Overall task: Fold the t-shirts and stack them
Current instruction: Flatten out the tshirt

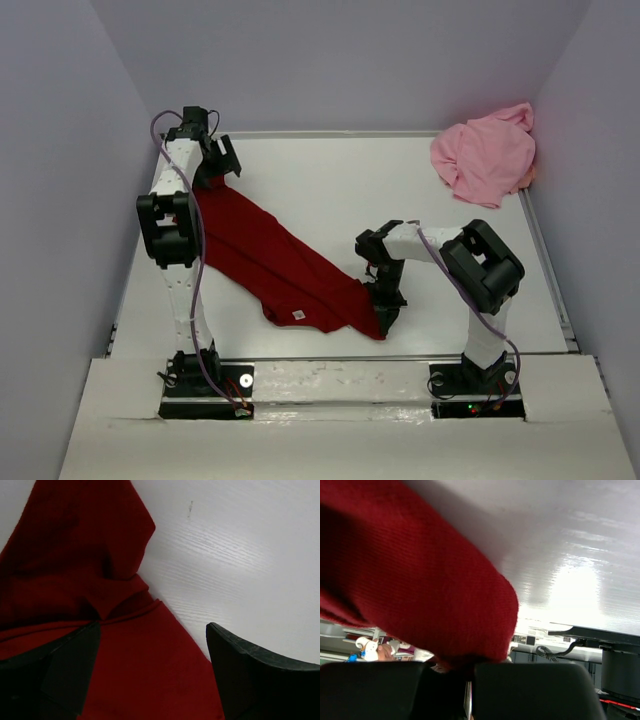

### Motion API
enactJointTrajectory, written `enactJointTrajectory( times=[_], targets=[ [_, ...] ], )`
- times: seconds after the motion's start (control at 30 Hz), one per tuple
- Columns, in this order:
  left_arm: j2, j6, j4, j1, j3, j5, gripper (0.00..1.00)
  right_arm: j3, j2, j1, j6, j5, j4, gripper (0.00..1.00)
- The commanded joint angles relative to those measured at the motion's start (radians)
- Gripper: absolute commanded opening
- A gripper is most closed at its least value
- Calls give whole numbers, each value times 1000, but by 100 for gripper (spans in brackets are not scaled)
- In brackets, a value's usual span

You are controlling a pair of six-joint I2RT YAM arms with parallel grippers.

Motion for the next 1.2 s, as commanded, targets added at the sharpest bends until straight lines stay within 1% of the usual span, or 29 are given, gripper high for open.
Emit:
enactJointTrajectory(
  times=[0.0,0.27,0.63,0.67,0.7,0.73,0.77,0.83,0.87,0.97,1.03,1.17],
  targets=[
    [3,24,-60,2,40,-79,96,34,9,5,-11,1,-5,0],
    [38,42,-62,-6,39,-53,95,34,3,5,-13,3,-5,0],
    [78,59,-101,-12,50,-69,88,45,9,5,-11,8,-8,0],
    [69,60,-97,-10,45,-70,81,43,10,5,-11,8,-7,0],
    [66,60,-88,-10,39,-64,69,45,10,5,-14,8,-7,0],
    [64,60,-88,-10,39,-62,69,45,10,5,-14,8,-8,0],
    [62,59,-89,-10,42,-62,50,45,12,5,-14,8,-7,0],
    [66,54,-95,-10,48,-61,29,48,15,5,-16,6,-8,0],
    [69,53,-98,-12,47,-62,15,48,16,5,-18,6,-8,0],
    [64,42,-105,-10,47,-70,11,49,18,5,-22,6,-8,0],
    [53,33,-97,-10,42,-76,11,49,19,5,-24,6,-10,0],
    [-22,11,-46,-12,13,-89,11,49,23,5,-28,6,-8,0]
  ],
)
